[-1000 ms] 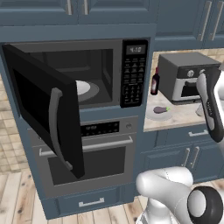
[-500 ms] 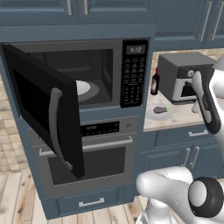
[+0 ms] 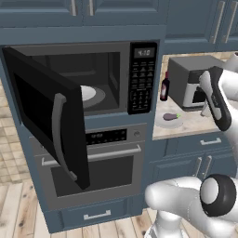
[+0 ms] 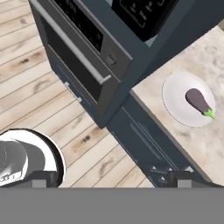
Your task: Pick the eggplant from the counter and place it in the microwave. Then turn on the microwave.
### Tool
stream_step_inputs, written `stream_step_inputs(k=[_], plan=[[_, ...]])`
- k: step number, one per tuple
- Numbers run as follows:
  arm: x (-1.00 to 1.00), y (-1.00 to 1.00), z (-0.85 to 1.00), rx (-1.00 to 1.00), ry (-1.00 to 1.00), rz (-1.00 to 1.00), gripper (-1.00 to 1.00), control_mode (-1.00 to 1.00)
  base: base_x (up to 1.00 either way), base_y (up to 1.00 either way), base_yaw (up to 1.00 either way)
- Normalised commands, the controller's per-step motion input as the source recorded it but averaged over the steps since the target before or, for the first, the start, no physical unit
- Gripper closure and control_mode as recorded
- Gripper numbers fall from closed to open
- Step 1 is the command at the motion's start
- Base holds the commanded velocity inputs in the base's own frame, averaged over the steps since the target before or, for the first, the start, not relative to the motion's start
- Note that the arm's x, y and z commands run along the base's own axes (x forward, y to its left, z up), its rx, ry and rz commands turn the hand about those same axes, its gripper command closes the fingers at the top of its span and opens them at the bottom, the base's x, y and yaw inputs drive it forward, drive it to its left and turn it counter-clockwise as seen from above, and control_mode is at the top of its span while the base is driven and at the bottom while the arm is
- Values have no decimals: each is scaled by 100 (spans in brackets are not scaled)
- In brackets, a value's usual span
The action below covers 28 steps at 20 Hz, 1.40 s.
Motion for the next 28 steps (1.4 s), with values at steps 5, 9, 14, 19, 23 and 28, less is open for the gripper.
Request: stream_step_inputs(k=[5,9,14,19,23,28], plan=[[27,0,-6,0,0,10,-100,-100,0,0,0],[26,-2,-6,0,0,9,-100,-100,0,0,0],[26,-3,-8,0,2,7,-100,-100,0,0,0],[26,-5,-8,0,5,6,-100,-100,0,0,0],[26,-6,-9,0,4,5,-100,-100,0,0,0],[20,-5,-8,0,1,5,-100,-100,0,0,0]])
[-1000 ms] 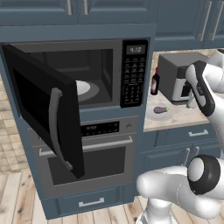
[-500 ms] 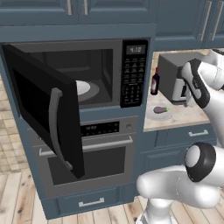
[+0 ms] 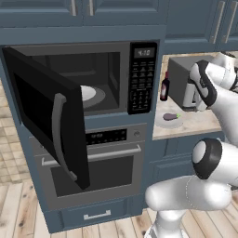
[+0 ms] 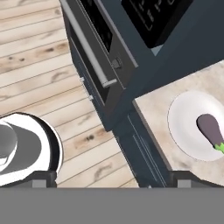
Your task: Pick the eggplant from the counter and place it in the microwave. Then turn on the microwave.
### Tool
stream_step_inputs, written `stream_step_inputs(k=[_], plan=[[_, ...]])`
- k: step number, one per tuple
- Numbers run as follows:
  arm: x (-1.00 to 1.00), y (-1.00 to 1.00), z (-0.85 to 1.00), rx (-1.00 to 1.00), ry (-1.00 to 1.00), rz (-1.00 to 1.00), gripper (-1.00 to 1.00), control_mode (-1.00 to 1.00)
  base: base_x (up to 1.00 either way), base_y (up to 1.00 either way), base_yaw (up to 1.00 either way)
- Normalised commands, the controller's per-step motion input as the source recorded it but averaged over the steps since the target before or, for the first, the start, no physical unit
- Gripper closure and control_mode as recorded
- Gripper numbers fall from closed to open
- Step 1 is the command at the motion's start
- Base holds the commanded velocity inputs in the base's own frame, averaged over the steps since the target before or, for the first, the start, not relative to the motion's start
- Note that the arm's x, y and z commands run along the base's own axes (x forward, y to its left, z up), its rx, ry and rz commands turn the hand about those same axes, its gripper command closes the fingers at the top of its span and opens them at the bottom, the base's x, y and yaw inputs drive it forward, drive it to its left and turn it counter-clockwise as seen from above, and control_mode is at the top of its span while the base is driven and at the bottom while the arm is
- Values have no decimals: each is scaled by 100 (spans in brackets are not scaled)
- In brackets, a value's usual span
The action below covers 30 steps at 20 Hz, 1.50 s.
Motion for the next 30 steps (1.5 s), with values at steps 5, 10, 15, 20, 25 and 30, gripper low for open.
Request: stream_step_inputs(k=[5,10,15,20,25,30], plan=[[18,-4,-8,0,0,5,-100,-100,0,0,0],[19,-2,-12,0,0,5,-100,-100,0,0,0],[23,-4,-15,0,0,4,-100,-100,0,0,0],[19,-7,-13,0,0,4,-100,-100,0,0,0],[15,-8,-12,0,-1,3,-100,-100,0,0,0],[13,-3,-12,0,-2,3,-100,-100,0,0,0]])
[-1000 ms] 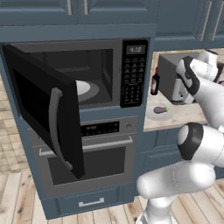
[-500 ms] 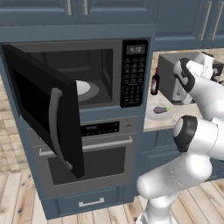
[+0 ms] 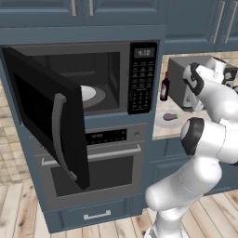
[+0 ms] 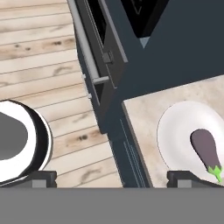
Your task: Pick the eggplant from the counter and place it in the microwave. Then turn on the microwave.
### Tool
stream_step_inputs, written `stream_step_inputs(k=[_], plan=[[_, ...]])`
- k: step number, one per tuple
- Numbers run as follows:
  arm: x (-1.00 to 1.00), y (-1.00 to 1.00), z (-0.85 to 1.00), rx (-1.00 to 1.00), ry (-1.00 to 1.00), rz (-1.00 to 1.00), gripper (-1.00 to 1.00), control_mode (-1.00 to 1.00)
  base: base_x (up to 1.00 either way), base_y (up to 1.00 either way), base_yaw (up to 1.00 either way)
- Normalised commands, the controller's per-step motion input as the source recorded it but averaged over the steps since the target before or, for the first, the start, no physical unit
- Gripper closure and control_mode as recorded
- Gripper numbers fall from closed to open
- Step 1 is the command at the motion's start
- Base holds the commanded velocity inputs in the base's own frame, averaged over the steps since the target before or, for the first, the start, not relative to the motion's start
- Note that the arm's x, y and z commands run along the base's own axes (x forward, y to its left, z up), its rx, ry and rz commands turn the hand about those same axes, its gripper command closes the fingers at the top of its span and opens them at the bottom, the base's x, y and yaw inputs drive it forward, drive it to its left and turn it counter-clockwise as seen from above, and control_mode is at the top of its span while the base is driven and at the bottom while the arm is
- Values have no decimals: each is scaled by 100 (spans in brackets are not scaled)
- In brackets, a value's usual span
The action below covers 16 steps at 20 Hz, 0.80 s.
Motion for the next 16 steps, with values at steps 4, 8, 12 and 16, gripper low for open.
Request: stream_step_inputs(k=[4,8,12,16], plan=[[14,-1,-17,0,-3,3,-100,-100,0,0,0],[15,-2,-17,0,-2,3,-100,-100,0,0,0],[15,-5,-17,0,-1,3,-100,-100,0,0,0],[12,-7,-15,0,-2,3,-100,-100,0,0,0]])
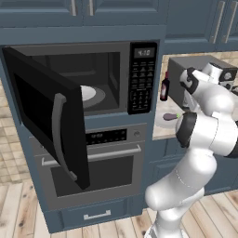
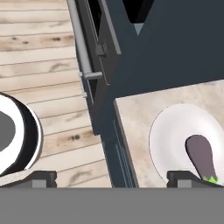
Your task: Pick the eggplant from the counter and place it in the microwave. Then turn on the microwave.
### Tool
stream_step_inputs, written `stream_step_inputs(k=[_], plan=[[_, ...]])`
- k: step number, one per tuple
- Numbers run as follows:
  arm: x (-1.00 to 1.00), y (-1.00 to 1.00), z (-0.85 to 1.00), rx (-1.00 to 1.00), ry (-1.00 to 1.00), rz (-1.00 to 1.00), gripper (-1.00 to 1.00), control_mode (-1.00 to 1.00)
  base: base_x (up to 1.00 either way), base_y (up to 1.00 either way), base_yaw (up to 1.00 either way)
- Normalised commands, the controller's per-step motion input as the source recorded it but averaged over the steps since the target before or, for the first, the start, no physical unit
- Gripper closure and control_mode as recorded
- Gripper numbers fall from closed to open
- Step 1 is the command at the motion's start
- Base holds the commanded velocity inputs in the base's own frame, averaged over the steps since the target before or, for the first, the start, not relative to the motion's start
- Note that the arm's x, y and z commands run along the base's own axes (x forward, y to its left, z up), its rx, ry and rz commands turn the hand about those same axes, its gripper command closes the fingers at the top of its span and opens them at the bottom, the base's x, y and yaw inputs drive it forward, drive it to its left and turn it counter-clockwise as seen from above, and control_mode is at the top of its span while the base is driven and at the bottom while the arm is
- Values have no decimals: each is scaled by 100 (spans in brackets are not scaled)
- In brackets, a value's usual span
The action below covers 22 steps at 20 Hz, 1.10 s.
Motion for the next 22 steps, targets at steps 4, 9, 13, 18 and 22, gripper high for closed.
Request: stream_step_inputs(k=[4,9,13,18,22], plan=[[10,-7,-13,0,-3,3,-100,-100,0,0,0],[14,-7,-9,0,-3,3,-100,-100,0,0,0],[20,-7,-12,0,-3,2,-100,-100,0,0,0],[21,-6,-14,0,-3,2,-100,-100,0,0,0],[19,-7,-13,0,-4,3,-100,-100,0,0,0]])
